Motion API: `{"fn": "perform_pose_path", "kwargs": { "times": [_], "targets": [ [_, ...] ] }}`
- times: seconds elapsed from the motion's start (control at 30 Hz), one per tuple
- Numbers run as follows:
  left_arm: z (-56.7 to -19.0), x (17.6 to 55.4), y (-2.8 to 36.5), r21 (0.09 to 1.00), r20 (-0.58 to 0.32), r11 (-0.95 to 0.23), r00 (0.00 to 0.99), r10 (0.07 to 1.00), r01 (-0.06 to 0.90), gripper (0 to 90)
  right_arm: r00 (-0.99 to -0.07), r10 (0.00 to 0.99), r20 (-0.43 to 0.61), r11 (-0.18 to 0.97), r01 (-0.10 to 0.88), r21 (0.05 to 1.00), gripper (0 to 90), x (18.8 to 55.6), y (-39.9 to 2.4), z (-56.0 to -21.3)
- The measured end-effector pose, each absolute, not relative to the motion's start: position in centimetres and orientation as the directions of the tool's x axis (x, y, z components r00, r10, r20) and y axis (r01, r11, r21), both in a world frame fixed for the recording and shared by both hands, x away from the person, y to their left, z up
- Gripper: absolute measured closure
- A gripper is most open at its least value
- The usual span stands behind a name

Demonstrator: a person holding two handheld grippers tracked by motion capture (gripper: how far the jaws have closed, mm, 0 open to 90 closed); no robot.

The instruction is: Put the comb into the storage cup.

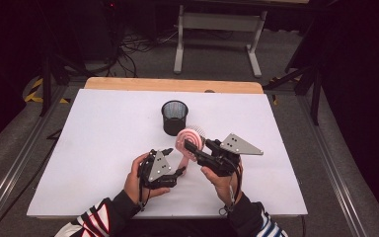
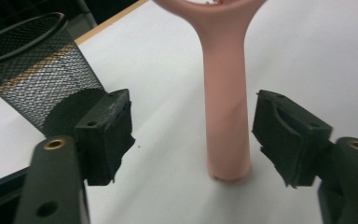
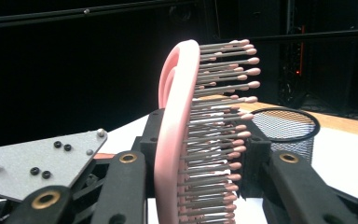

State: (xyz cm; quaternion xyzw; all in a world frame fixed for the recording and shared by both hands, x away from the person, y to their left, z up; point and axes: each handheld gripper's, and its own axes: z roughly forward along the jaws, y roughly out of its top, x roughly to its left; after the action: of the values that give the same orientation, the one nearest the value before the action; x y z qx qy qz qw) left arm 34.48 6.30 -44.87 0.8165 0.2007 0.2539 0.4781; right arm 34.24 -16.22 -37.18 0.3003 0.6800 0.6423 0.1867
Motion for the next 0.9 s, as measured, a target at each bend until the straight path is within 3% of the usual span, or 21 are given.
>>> {"fn": "perform_pose_path", "kwargs": {
  "times": [0.4,0.9],
  "targets": [
    [-43.5,34.4,9.6,0.910,0.170,-0.408,0.836,0.522,0.070,12.7,-0.740,0.666,0.101,0.001,0.136,0.991,62.8,34.2,-17.7,-36.3],
    [-43.8,34.9,13.6,0.899,0.225,-0.438,0.830,0.510,0.026,10.4,-0.737,0.671,0.080,0.018,0.123,0.992,62.8,34.5,-18.3,-36.1]
  ]
}}
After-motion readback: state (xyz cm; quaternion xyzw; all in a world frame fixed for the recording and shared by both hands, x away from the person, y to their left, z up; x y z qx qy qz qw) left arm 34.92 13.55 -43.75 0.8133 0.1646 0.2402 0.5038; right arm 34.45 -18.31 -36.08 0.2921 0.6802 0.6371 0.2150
